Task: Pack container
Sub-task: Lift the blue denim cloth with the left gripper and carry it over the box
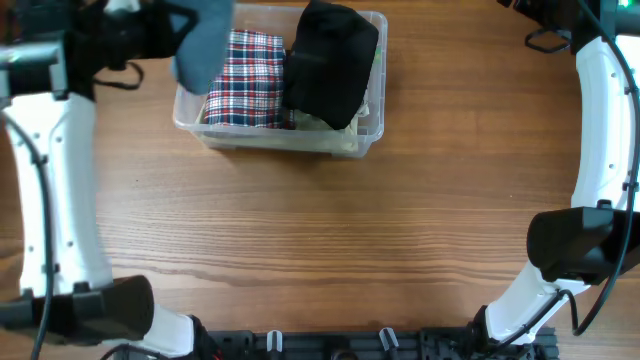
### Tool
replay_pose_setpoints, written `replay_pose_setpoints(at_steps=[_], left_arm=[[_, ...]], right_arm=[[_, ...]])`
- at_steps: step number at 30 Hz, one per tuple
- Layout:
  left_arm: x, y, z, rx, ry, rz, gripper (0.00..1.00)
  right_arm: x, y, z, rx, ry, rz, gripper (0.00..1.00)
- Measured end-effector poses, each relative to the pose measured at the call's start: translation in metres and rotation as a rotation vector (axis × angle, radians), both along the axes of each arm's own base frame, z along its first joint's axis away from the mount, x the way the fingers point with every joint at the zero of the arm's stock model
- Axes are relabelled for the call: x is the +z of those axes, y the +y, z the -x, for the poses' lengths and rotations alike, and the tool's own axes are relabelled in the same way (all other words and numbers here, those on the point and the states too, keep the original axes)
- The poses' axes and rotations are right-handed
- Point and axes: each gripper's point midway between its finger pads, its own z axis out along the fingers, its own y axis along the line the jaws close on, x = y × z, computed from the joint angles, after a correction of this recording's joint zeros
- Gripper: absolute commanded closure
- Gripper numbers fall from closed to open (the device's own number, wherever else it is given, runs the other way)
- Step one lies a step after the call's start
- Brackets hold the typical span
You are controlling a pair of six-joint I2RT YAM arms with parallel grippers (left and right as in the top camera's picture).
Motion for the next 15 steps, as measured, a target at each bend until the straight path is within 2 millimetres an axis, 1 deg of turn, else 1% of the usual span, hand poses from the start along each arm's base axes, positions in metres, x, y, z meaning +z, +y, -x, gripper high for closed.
replay_pose_setpoints(at_steps=[2, 3, 4, 6, 8, 11, 15], left_arm=[[-0.015, -0.018, -0.005, -0.036, 0.037, -0.004, 0.96], [-0.026, -0.022, -0.009, -0.021, 0.064, -0.030, 0.96], [-0.035, -0.023, -0.012, 0.012, 0.092, -0.063, 0.96], [-0.046, -0.020, -0.016, 0.091, 0.114, -0.145, 0.96], [-0.051, -0.020, -0.019, 0.158, 0.116, -0.225, 0.96], [-0.054, -0.029, -0.018, 0.257, 0.102, -0.353, 0.96], [-0.058, -0.026, -0.012, 0.358, 0.110, -0.454, 0.96]], right_arm=[[0.000, 0.000, 0.000, 0.000, 0.000, 0.000, 0.00], [0.000, 0.000, 0.000, 0.000, 0.000, 0.000, 0.00], [0.000, 0.000, 0.000, 0.000, 0.000, 0.000, 0.00], [0.000, 0.000, 0.000, 0.000, 0.000, 0.000, 0.00], [0.000, 0.000, 0.000, 0.000, 0.000, 0.000, 0.00], [0.000, 0.000, 0.000, 0.000, 0.000, 0.000, 0.00], [0.000, 0.000, 0.000, 0.000, 0.000, 0.000, 0.00]])
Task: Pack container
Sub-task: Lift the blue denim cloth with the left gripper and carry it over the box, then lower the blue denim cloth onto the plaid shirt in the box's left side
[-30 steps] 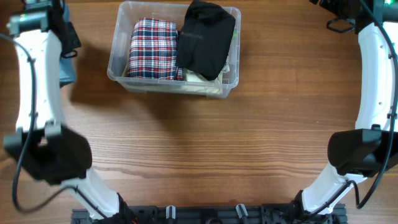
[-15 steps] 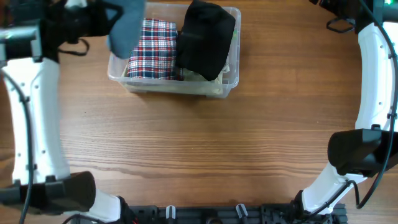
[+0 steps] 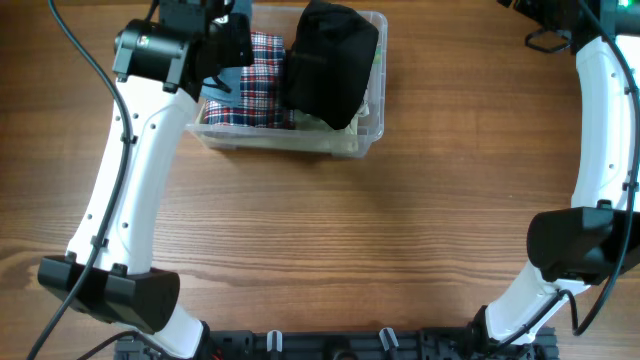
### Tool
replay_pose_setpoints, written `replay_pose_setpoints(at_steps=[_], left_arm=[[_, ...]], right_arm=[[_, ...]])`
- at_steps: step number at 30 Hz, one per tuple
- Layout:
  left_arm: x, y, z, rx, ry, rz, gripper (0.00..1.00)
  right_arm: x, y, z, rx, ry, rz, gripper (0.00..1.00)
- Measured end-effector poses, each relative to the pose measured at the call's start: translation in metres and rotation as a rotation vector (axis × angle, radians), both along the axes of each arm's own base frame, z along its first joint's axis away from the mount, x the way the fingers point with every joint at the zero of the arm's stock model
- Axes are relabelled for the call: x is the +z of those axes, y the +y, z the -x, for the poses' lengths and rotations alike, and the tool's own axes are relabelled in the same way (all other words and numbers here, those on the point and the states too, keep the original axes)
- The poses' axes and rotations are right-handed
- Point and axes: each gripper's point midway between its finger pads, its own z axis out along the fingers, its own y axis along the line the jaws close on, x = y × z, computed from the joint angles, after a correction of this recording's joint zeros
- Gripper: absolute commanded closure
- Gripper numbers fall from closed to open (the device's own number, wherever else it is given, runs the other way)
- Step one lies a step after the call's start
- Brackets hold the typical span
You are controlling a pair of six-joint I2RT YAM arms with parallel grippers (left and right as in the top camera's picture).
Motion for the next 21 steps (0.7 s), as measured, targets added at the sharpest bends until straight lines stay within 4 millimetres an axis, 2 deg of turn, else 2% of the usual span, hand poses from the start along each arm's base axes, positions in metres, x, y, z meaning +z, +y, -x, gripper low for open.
replay_pose_setpoints(at_steps=[2, 5, 9, 11, 13, 15, 16, 18, 19, 21], left_arm=[[-0.002, 0.009, 0.001, 0.058, 0.005, -0.023, 0.96], [-0.012, 0.011, -0.004, 0.089, 0.022, -0.031, 0.96], [-0.058, 0.007, -0.019, 0.103, 0.119, -0.054, 0.96], [-0.074, 0.006, -0.022, 0.107, 0.152, -0.063, 0.96], [-0.085, 0.006, -0.025, 0.109, 0.173, -0.068, 0.96], [-0.086, 0.005, -0.025, 0.109, 0.176, -0.069, 0.96], [-0.086, 0.005, -0.026, 0.109, 0.173, -0.068, 0.85], [-0.085, 0.005, -0.027, 0.111, 0.166, -0.064, 0.46], [-0.084, 0.005, -0.029, 0.112, 0.159, -0.062, 0.35], [-0.080, 0.004, -0.035, 0.119, 0.127, -0.056, 0.21]], right_arm=[[0.000, 0.000, 0.000, 0.000, 0.000, 0.000, 0.00], [0.000, 0.000, 0.000, 0.000, 0.000, 0.000, 0.00], [0.000, 0.000, 0.000, 0.000, 0.000, 0.000, 0.00], [0.000, 0.000, 0.000, 0.000, 0.000, 0.000, 0.00], [0.000, 0.000, 0.000, 0.000, 0.000, 0.000, 0.00], [0.000, 0.000, 0.000, 0.000, 0.000, 0.000, 0.00], [0.000, 0.000, 0.000, 0.000, 0.000, 0.000, 0.00], [0.000, 0.000, 0.000, 0.000, 0.000, 0.000, 0.00], [0.000, 0.000, 0.000, 0.000, 0.000, 0.000, 0.00], [0.000, 0.000, 0.000, 0.000, 0.000, 0.000, 0.00]])
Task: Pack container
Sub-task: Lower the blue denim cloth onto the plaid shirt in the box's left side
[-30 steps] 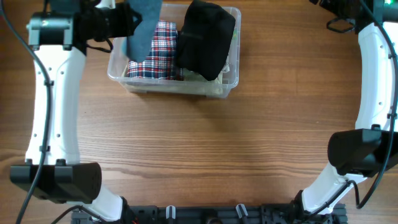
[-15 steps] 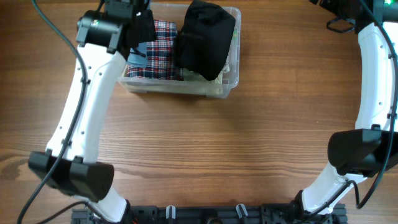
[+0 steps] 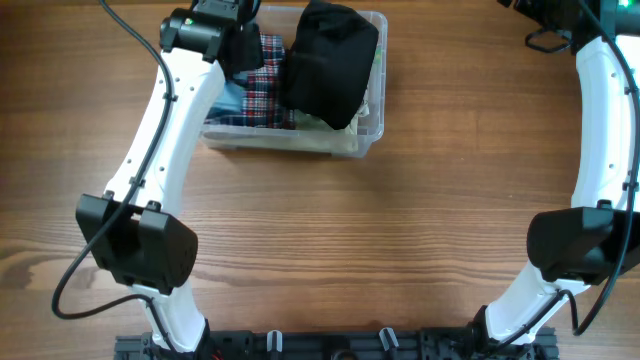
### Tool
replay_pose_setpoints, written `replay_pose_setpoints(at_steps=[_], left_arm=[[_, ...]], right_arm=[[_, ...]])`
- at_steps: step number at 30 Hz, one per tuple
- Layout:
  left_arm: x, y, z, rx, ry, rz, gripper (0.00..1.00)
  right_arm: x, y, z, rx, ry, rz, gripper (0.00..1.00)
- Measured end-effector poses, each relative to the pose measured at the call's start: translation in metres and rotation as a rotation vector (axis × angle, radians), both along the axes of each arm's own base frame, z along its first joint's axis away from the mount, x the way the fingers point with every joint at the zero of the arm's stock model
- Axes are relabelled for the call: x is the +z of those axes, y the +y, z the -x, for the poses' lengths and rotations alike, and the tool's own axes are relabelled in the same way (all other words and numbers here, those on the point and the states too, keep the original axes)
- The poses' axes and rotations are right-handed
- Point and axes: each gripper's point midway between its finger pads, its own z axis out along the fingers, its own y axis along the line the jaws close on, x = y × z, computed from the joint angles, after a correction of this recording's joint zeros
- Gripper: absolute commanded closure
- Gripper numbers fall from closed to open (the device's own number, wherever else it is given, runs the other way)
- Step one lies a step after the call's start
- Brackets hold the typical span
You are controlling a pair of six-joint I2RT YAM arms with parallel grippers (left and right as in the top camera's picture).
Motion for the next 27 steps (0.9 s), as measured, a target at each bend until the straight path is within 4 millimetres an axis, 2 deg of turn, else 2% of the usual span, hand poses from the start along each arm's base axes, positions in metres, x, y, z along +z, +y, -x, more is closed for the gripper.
replay_pose_setpoints(at_steps=[1, 3, 11, 16, 19, 23, 25, 27], left_arm=[[0.001, 0.000, -0.002, 0.008, -0.009, 0.003, 0.15], [0.002, 0.000, -0.003, 0.011, -0.016, 0.009, 0.14], [0.009, -0.011, -0.015, -0.015, -0.069, 0.060, 0.14], [0.038, -0.022, -0.046, -0.063, -0.239, 0.084, 0.23], [0.051, -0.028, -0.063, -0.122, -0.324, 0.063, 0.24], [0.025, -0.036, -0.088, -0.204, -0.331, -0.004, 0.25], [-0.018, -0.042, -0.101, -0.233, -0.272, -0.024, 0.25], [-0.050, -0.044, -0.106, -0.252, -0.220, -0.042, 0.25]], right_arm=[[0.000, 0.000, 0.000, 0.000, 0.000, 0.000, 0.00], [0.000, 0.000, 0.000, 0.000, 0.000, 0.000, 0.00], [0.000, 0.000, 0.000, 0.000, 0.000, 0.000, 0.00], [0.000, 0.000, 0.000, 0.000, 0.000, 0.000, 0.00], [0.000, 0.000, 0.000, 0.000, 0.000, 0.000, 0.00], [0.000, 0.000, 0.000, 0.000, 0.000, 0.000, 0.00], [0.000, 0.000, 0.000, 0.000, 0.000, 0.000, 0.00], [0.000, 0.000, 0.000, 0.000, 0.000, 0.000, 0.00]])
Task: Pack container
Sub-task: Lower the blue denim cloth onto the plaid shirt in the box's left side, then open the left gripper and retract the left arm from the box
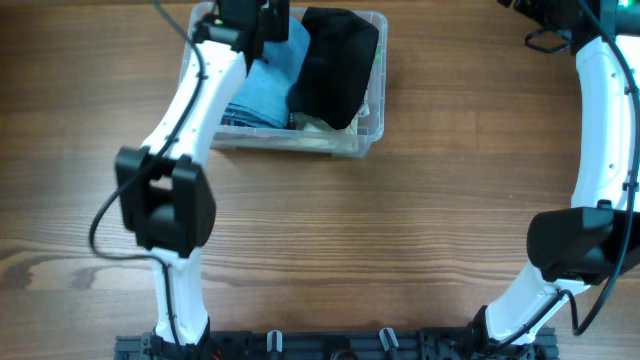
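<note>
A clear plastic container [371, 122] stands at the back of the table in the overhead view. A blue cloth [268, 78] lies spread in its left half, and a black garment [335, 62] is piled in its right half. A strip of plaid fabric [240, 121] shows under the blue cloth at the front wall. My left gripper [266, 17] sits over the container's back left part, right at the blue cloth's far edge; its jaws are hidden by the wrist. My right gripper is out of view past the top right corner.
My left arm [190, 110] stretches from the front left across the wood table [400, 230] to the container. The right arm [600, 110] runs along the table's right edge. Pale items [318, 126] lie under the black garment.
My left gripper has moved to the right along the container's back. The blue cloth, then bunched at the left end, now lies spread over the plaid fabric.
My left gripper first held the blue cloth hanging over the container's back left corner, the plaid fabric in full view. Then the cloth was at the left end of the container, lower and partly over the plaid. Now it covers most of the plaid.
</note>
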### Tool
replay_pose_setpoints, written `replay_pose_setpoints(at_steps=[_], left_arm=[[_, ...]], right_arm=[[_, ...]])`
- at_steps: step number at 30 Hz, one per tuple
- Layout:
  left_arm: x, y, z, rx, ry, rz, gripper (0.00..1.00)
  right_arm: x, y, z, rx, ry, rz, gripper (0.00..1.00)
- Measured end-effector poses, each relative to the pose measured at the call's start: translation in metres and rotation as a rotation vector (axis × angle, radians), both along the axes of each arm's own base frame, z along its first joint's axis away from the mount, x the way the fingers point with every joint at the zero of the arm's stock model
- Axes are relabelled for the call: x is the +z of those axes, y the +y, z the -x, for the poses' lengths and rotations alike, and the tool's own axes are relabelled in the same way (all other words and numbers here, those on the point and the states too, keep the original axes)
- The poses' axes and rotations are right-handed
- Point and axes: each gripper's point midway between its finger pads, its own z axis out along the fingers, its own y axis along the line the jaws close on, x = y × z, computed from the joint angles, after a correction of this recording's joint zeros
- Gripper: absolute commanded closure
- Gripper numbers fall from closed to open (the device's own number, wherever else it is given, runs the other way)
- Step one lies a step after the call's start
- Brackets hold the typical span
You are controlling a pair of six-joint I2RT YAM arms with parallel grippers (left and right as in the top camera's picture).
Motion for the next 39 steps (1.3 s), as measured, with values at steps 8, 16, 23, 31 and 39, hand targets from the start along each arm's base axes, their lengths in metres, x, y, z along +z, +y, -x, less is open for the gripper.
replay_pose_setpoints(at_steps=[8, 16, 23, 31, 39], left_arm=[[-0.078, 0.006, -0.001, -0.021, 0.163, -0.074, 0.27], [-0.094, 0.013, -0.003, 0.015, 0.197, -0.063, 0.14], [-0.083, 0.017, 0.003, 0.026, 0.199, -0.057, 0.10], [-0.003, 0.029, 0.047, 0.027, 0.194, -0.063, 0.00], [0.121, -0.001, 0.103, -0.086, 0.029, 0.036, 0.00]], right_arm=[[0.000, 0.000, 0.000, 0.000, 0.000, 0.000, 0.00], [0.000, 0.000, 0.000, 0.000, 0.000, 0.000, 0.00], [0.000, 0.000, 0.000, 0.000, 0.000, 0.000, 0.00], [0.000, 0.000, 0.000, 0.000, 0.000, 0.000, 0.00], [0.000, 0.000, 0.000, 0.000, 0.000, 0.000, 0.00]])
